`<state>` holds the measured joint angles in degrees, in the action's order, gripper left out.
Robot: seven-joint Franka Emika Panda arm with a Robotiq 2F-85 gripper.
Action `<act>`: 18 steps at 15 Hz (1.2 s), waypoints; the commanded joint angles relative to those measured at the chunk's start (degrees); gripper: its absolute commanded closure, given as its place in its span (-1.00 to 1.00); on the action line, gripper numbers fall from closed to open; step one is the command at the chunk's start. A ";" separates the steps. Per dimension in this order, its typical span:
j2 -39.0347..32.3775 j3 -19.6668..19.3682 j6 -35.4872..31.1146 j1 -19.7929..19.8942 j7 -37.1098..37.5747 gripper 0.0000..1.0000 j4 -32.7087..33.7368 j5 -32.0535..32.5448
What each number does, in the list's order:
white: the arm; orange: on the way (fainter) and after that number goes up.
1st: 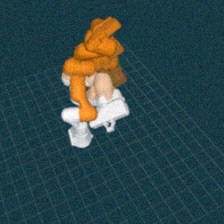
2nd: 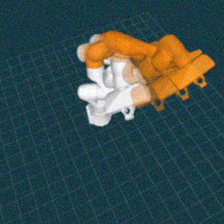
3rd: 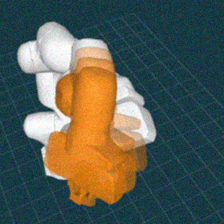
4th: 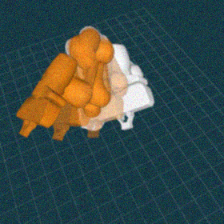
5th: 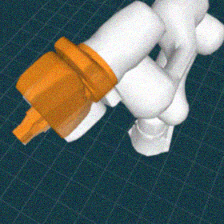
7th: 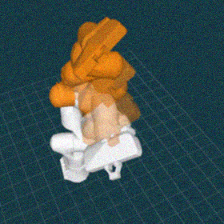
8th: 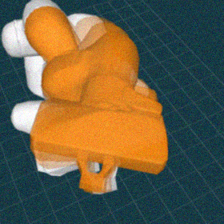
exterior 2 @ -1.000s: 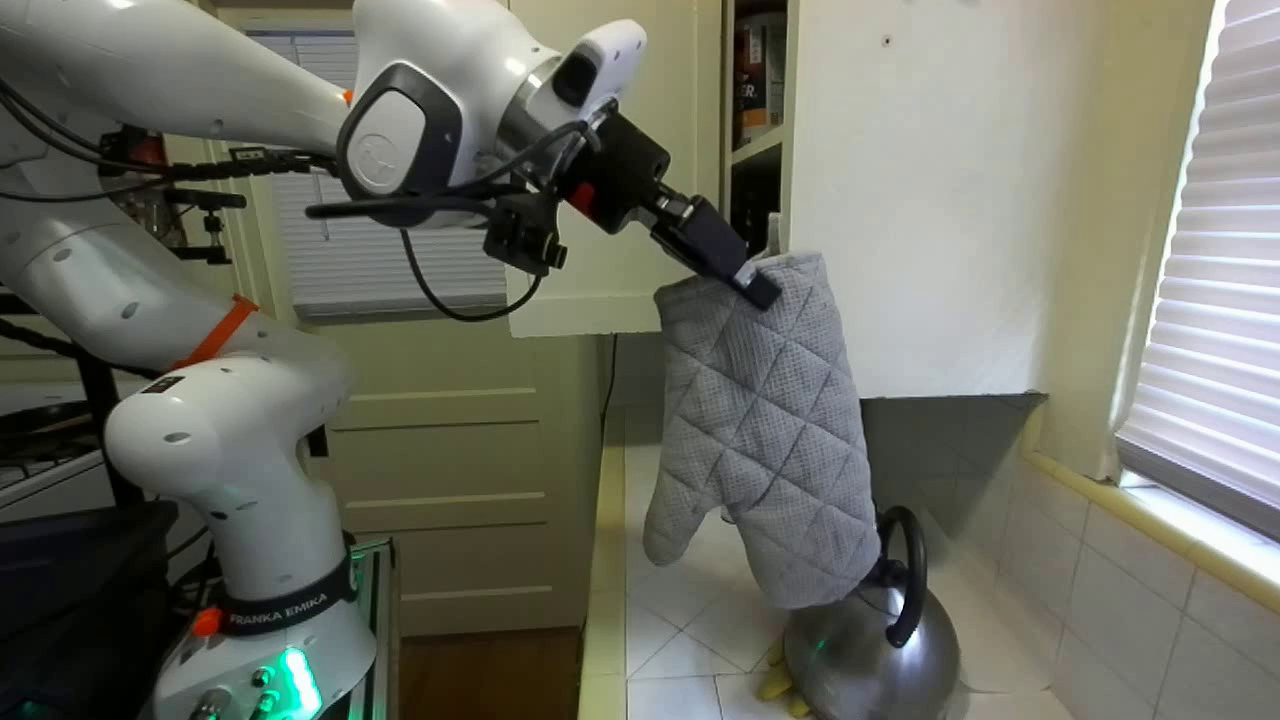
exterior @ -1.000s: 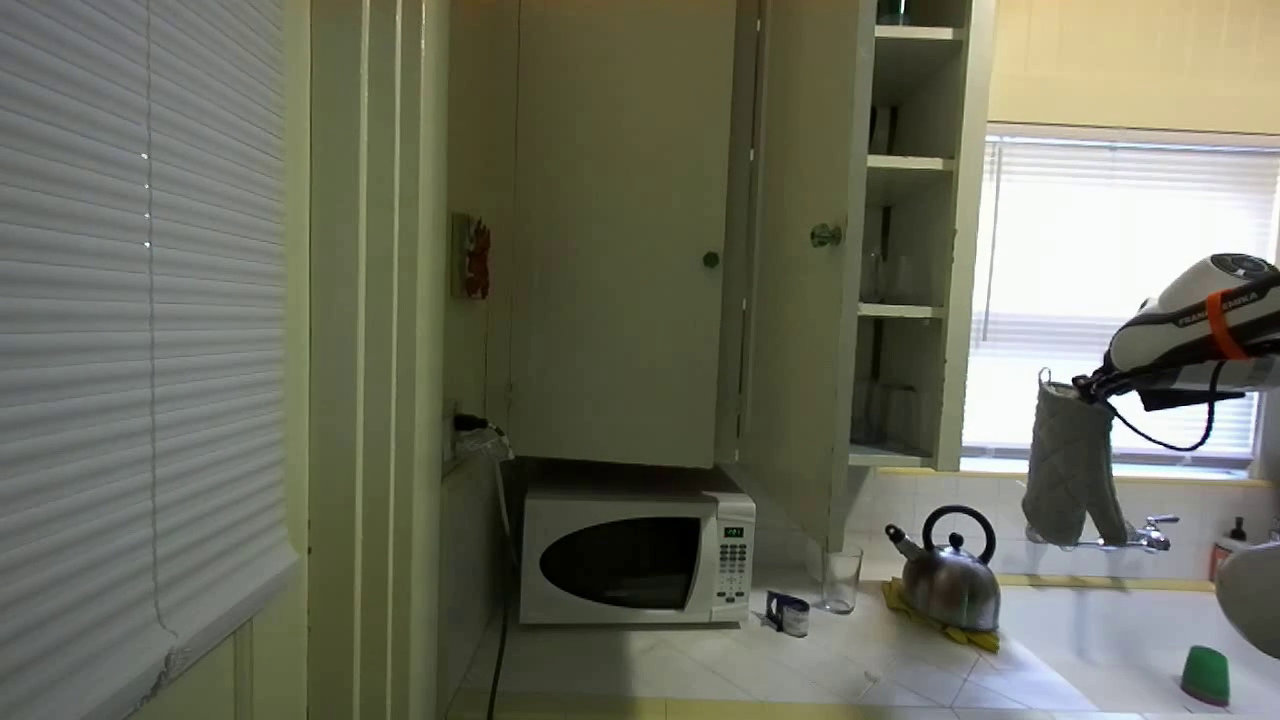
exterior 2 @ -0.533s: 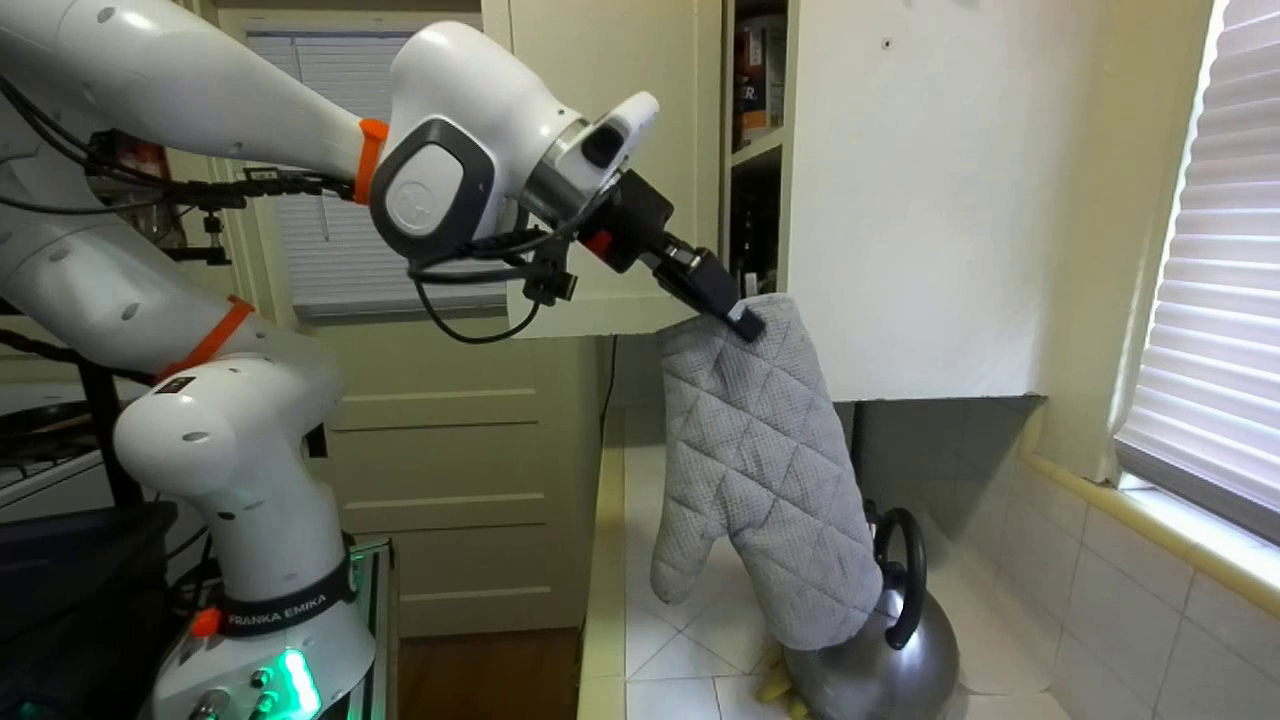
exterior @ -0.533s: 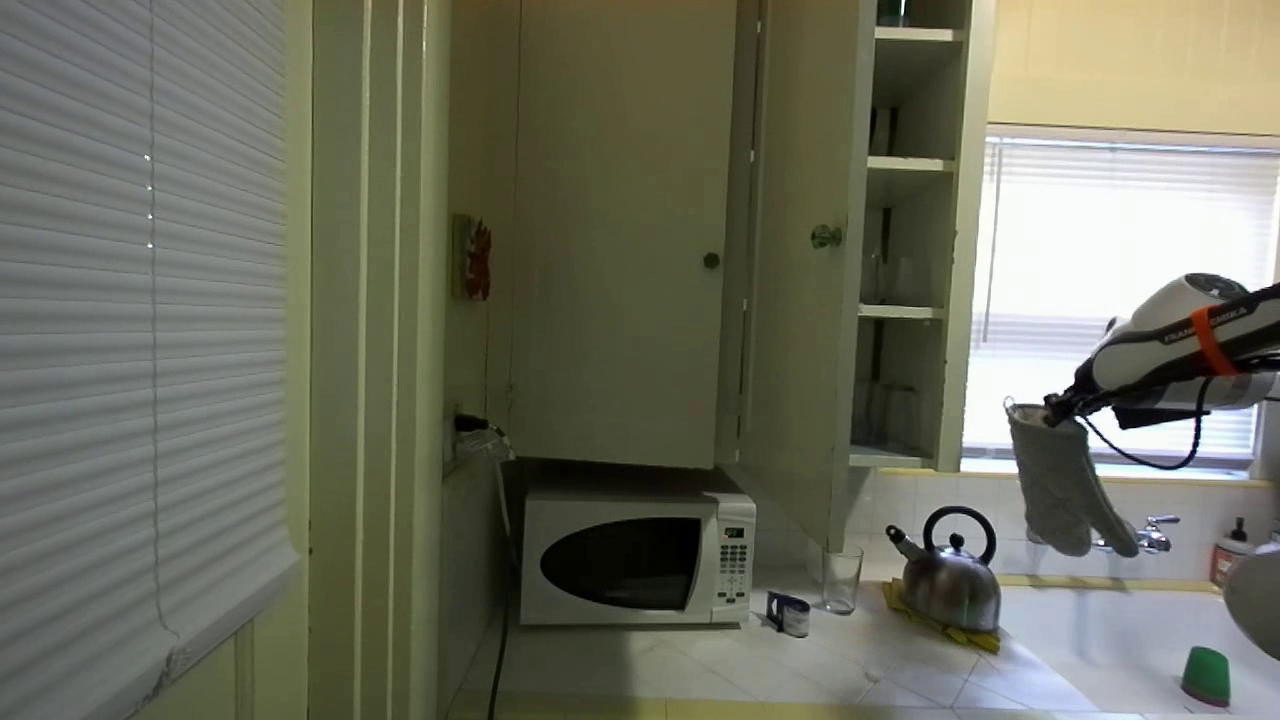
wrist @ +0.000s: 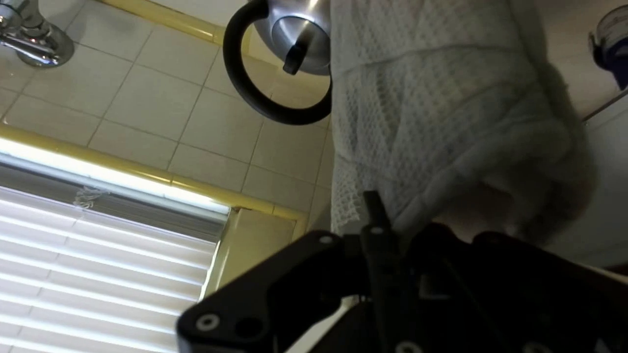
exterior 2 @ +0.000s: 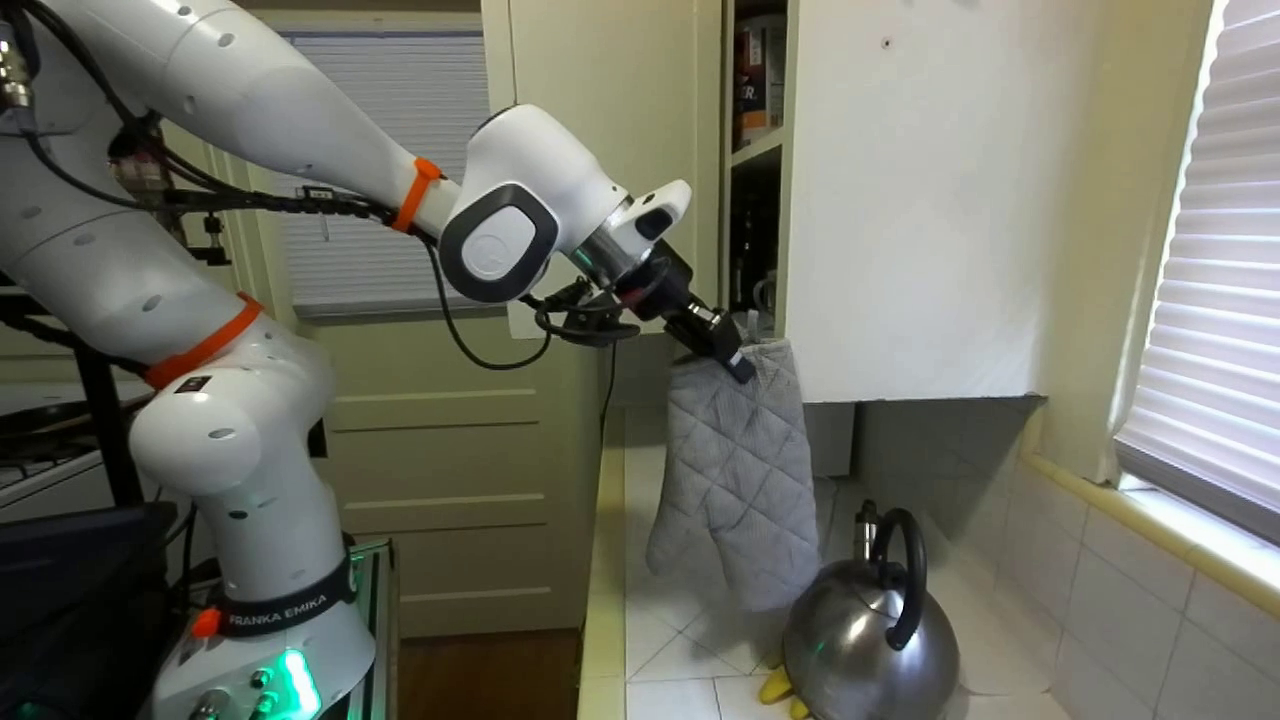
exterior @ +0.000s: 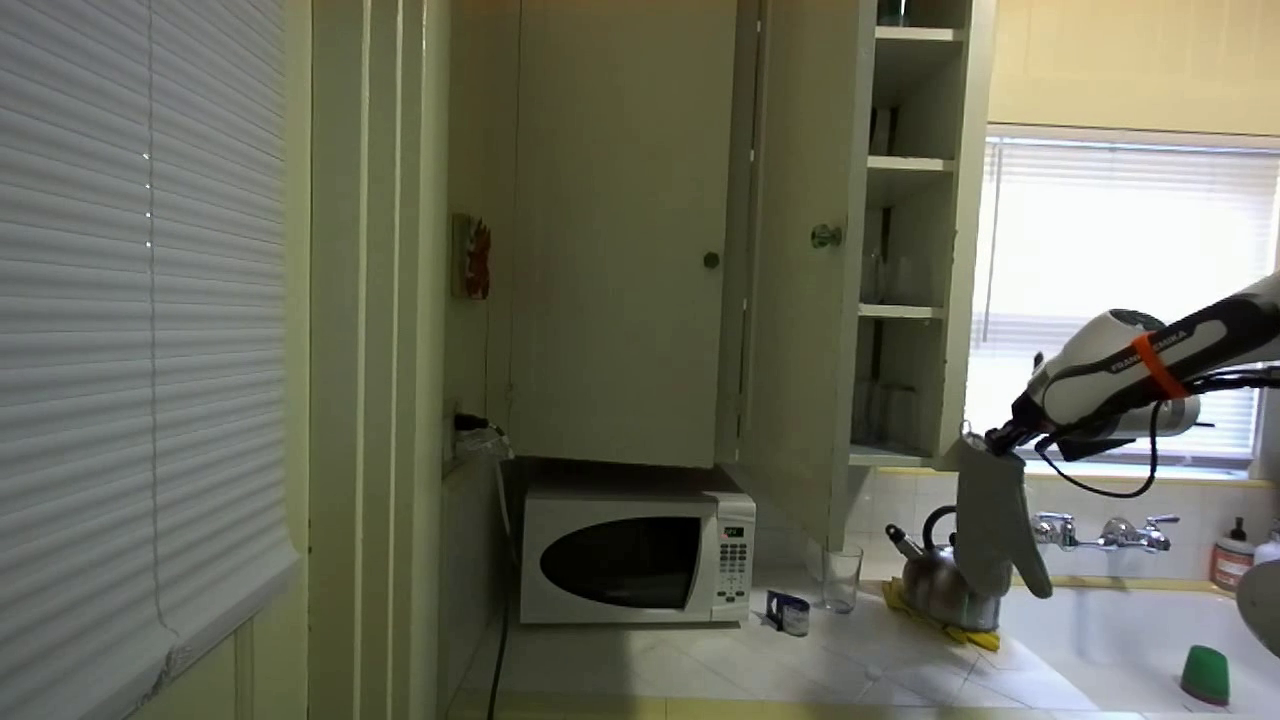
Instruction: Move the mitten to the counter
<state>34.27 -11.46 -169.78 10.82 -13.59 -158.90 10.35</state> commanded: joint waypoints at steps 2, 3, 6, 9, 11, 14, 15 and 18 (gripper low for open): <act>-2.82 1.21 0.36 0.80 1.33 0.96 0.05 -0.41; -2.83 1.13 0.31 1.01 1.23 0.96 0.04 -0.27; -3.55 1.06 -0.01 1.58 1.47 0.96 0.07 -0.24; -2.91 1.93 4.68 2.83 2.52 0.96 0.10 -0.09; -1.54 1.27 9.09 2.75 2.02 0.96 0.16 -0.33; -0.35 1.38 14.57 3.72 2.12 0.96 0.58 0.25; -0.39 1.97 15.57 4.50 2.58 0.96 0.73 0.99; -1.68 1.16 13.83 3.75 1.75 0.86 1.09 0.51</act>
<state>32.50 -10.07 -156.21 14.79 -12.00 -157.93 10.63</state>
